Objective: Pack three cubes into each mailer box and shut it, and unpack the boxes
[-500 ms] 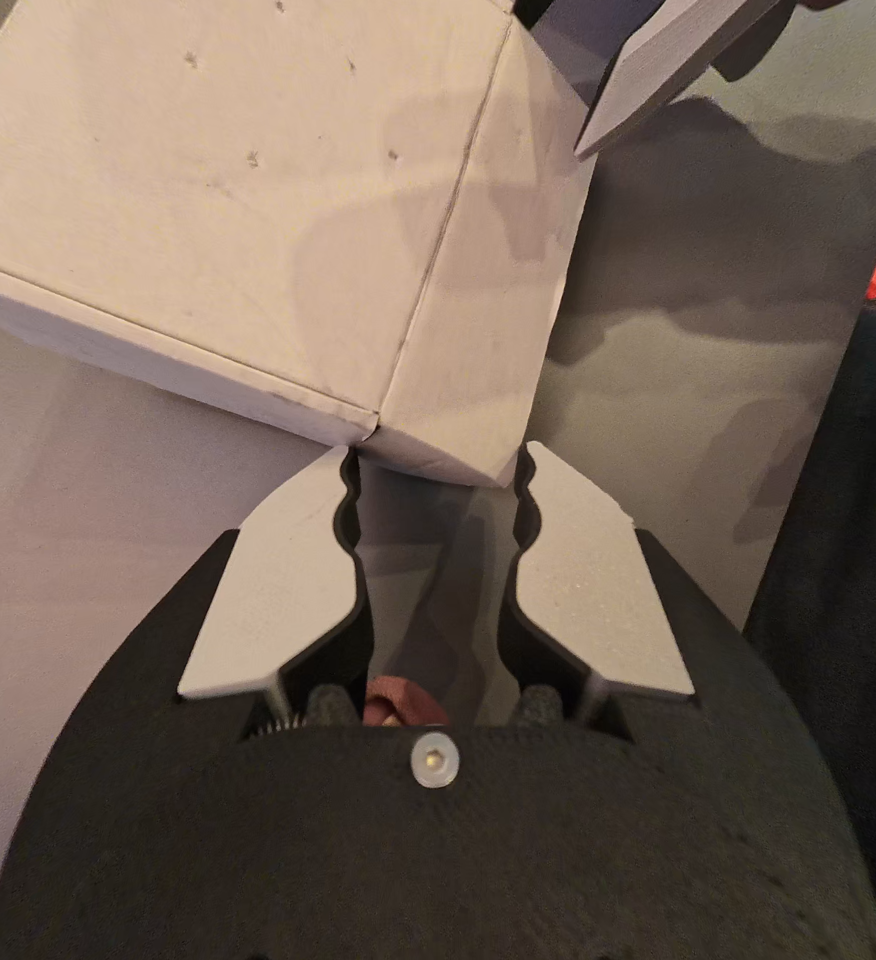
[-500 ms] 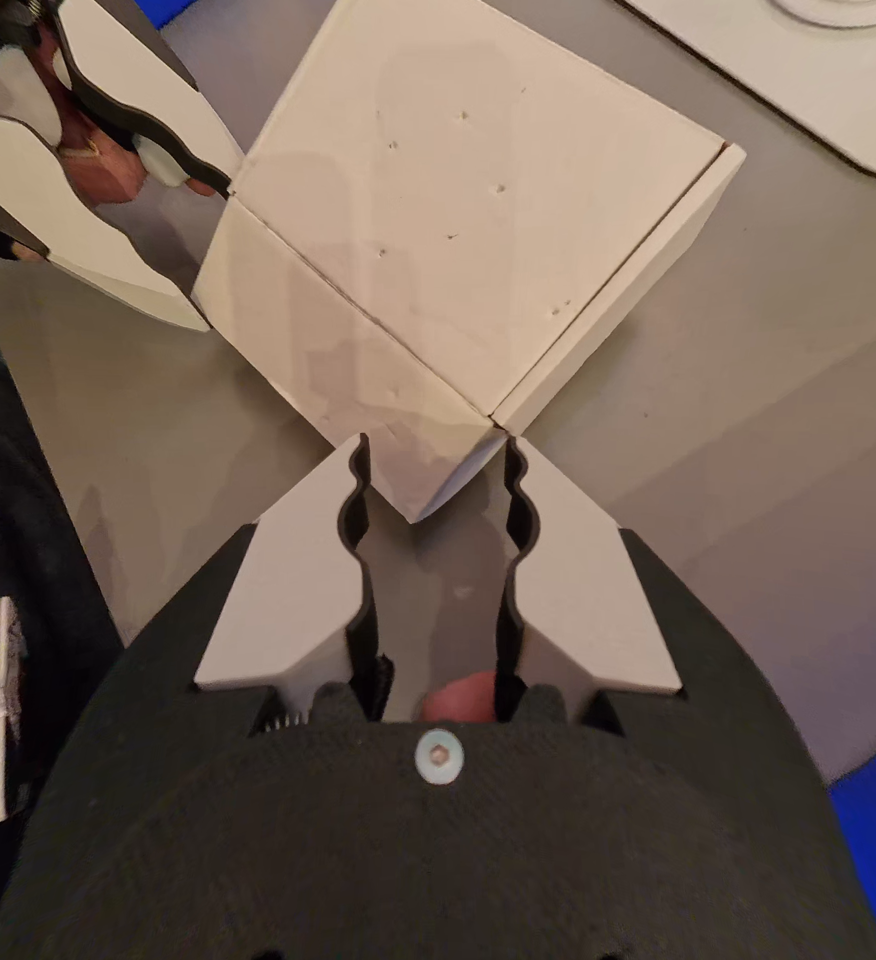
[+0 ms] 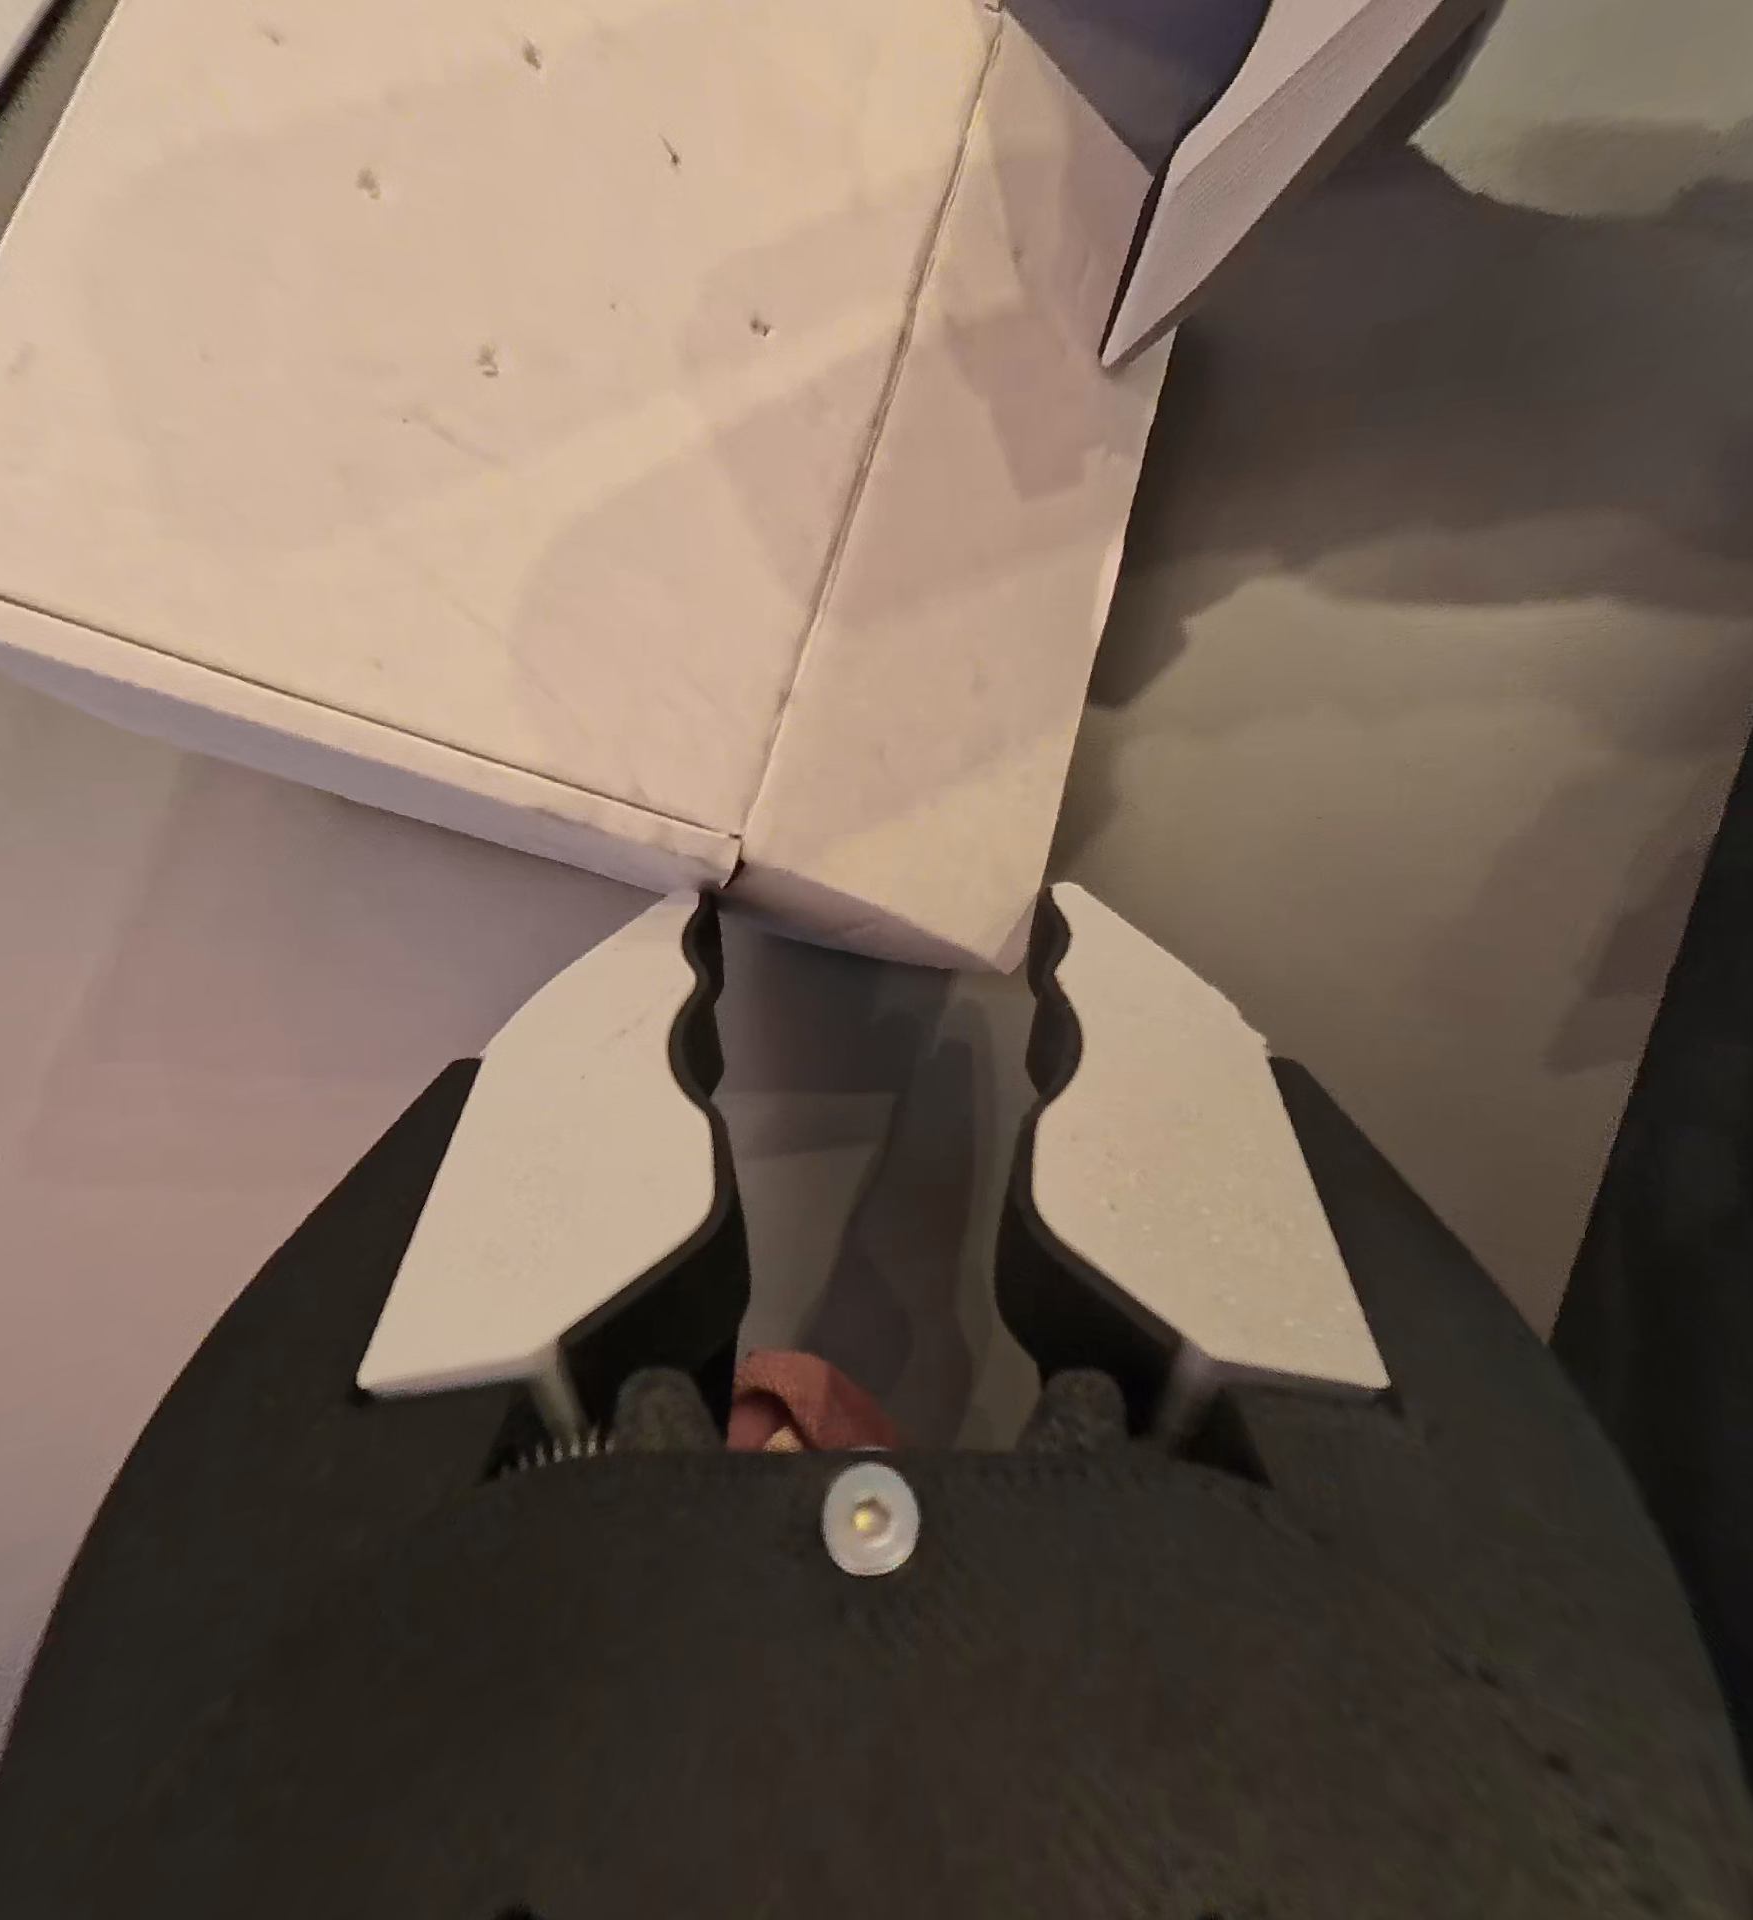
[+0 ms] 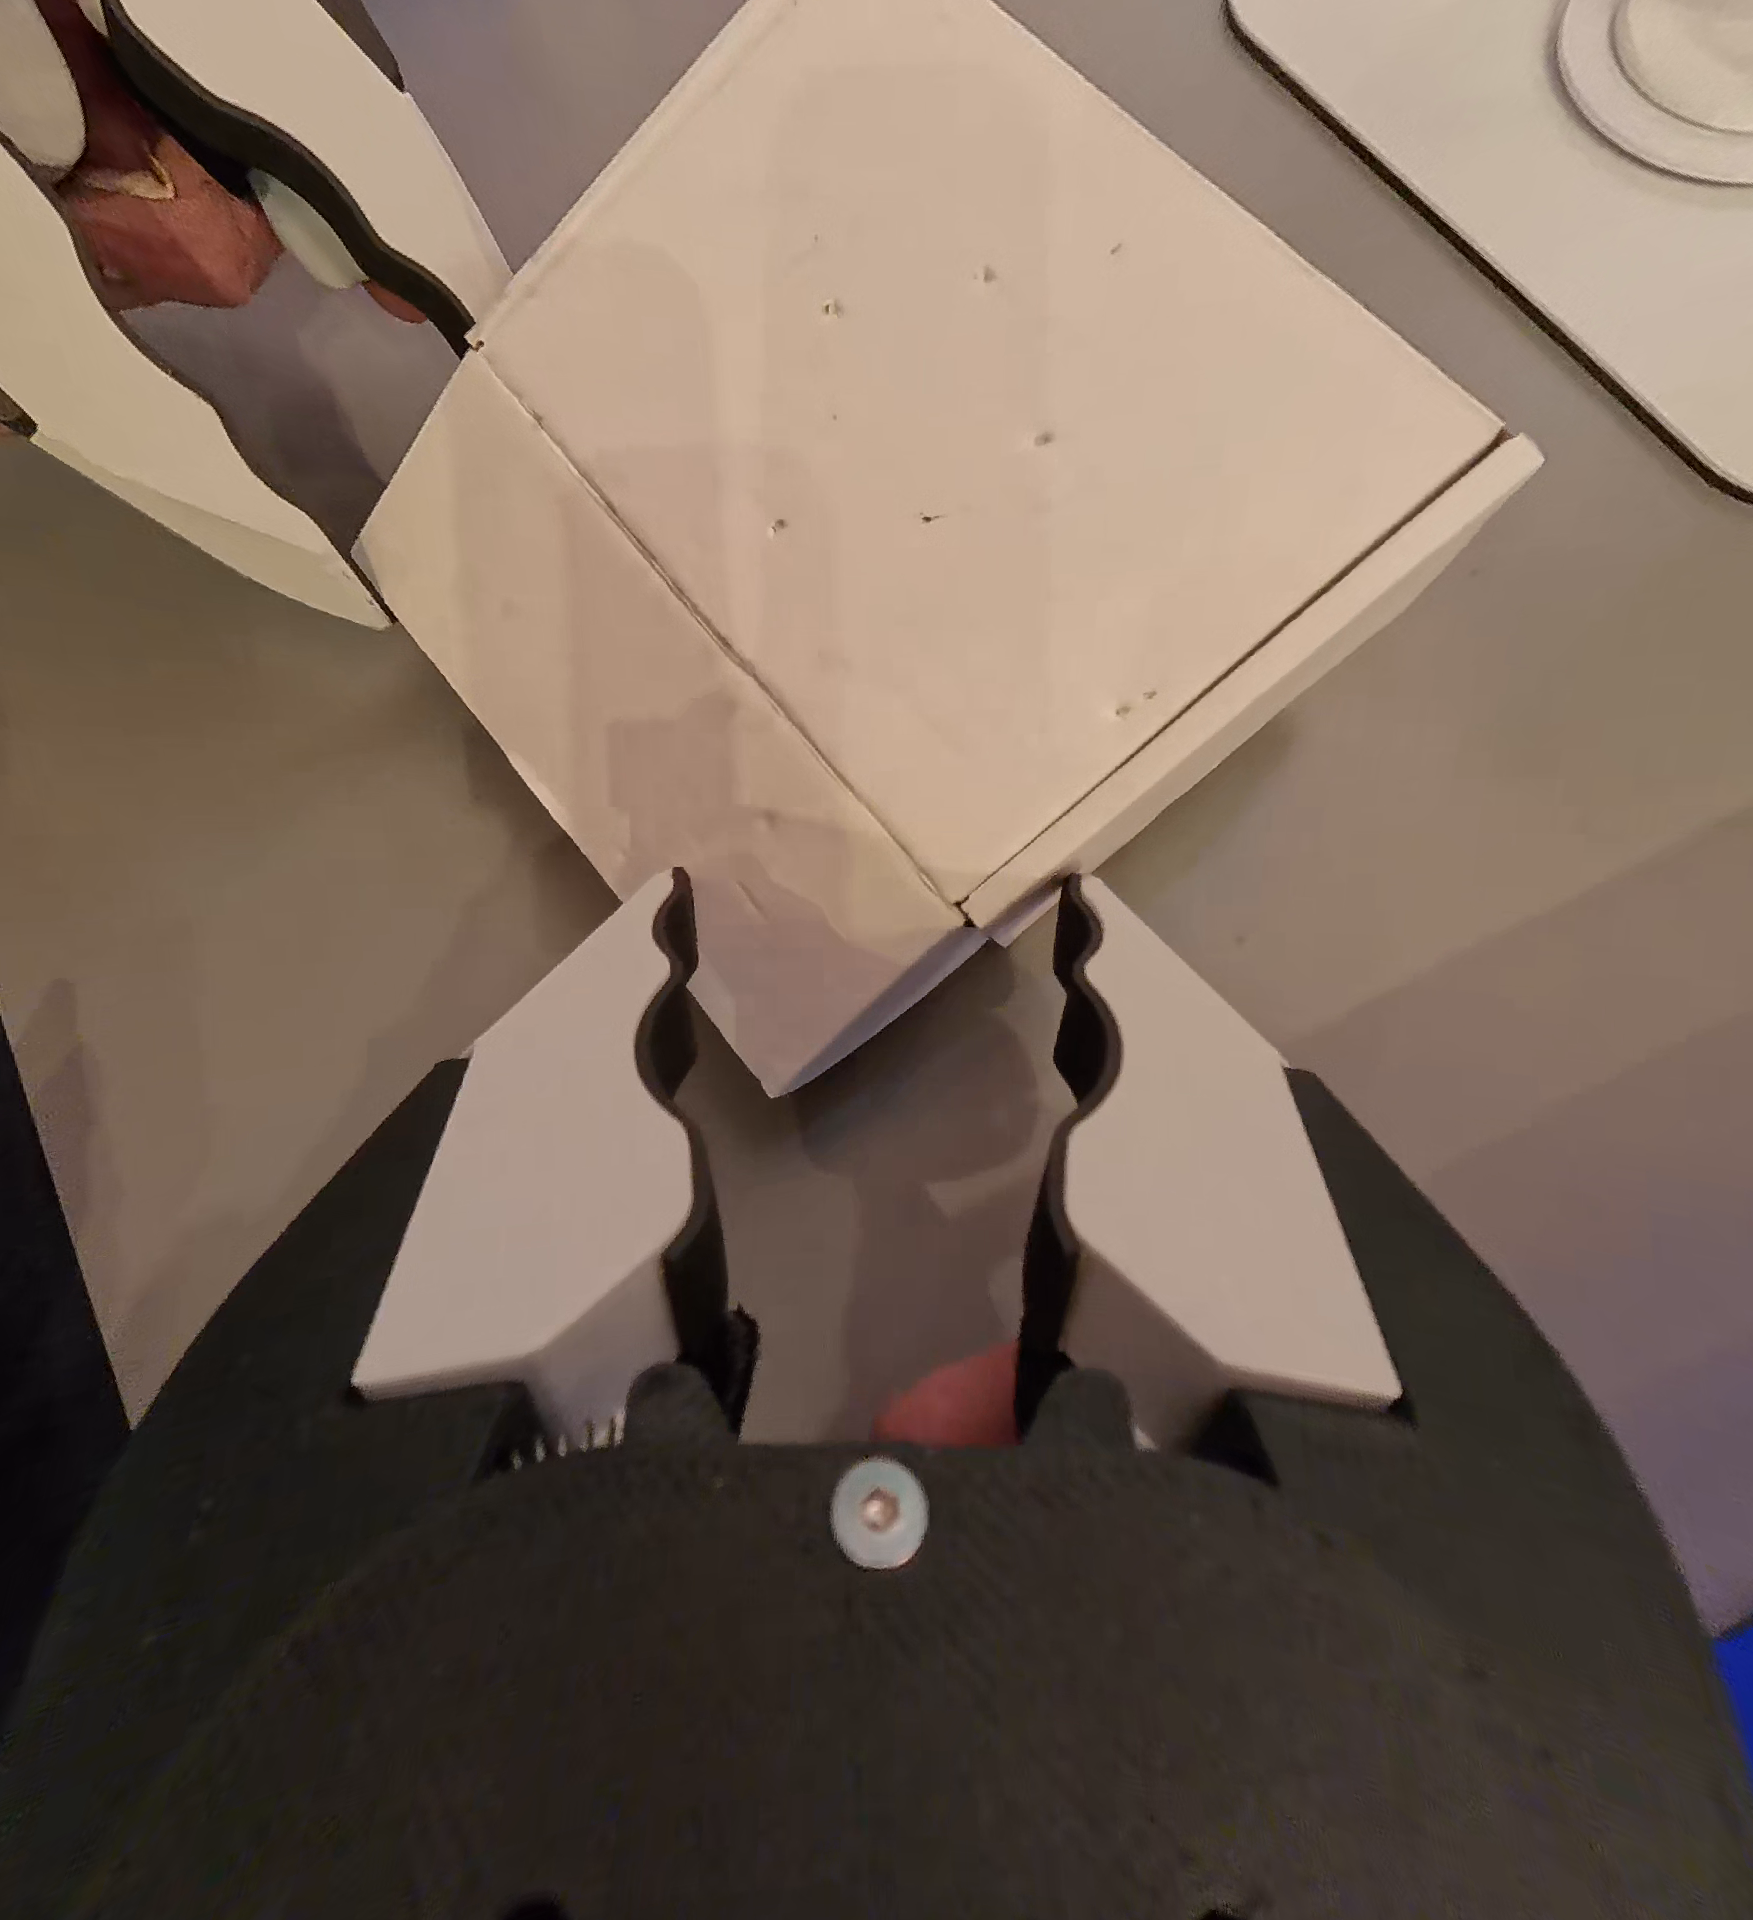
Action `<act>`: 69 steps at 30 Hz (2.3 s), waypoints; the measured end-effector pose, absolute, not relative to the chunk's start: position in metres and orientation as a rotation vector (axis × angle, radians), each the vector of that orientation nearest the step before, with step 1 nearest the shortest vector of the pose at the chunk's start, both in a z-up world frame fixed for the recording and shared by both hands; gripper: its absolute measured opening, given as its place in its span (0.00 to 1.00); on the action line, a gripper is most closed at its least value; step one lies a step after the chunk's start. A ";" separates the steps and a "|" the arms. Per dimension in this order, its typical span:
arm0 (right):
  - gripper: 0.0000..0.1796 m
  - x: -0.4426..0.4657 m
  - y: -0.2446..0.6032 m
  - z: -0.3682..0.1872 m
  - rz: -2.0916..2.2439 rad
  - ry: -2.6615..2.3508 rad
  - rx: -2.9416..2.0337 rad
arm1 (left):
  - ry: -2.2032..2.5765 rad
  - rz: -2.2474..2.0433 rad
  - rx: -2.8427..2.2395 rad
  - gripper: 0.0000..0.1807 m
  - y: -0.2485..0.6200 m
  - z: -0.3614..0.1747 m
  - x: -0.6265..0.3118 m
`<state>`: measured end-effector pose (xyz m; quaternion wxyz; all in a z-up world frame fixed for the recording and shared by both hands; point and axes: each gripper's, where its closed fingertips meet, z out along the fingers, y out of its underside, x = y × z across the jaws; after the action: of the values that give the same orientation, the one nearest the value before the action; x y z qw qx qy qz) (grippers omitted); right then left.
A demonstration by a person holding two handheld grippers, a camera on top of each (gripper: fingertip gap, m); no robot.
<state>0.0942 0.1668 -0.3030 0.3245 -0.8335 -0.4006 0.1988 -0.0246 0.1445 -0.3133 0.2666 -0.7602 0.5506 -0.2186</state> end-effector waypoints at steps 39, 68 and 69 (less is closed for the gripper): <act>0.30 0.103 0.160 -0.301 0.550 -1.080 -2.407 | 1.588 -0.546 -1.952 0.42 0.160 -0.298 -0.023; 0.37 0.109 0.168 -0.296 0.372 -1.119 -2.312 | 1.478 -0.569 -2.121 0.38 0.145 -0.318 -0.028; 0.37 0.112 0.174 -0.290 0.315 -1.112 -2.277 | 1.462 -0.553 -2.134 0.38 0.144 -0.320 -0.029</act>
<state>0.1118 0.1743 -0.2896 0.2898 -0.8534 -0.4169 0.1180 -0.0289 0.1442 -0.3200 0.2457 -0.7820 0.5358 -0.2026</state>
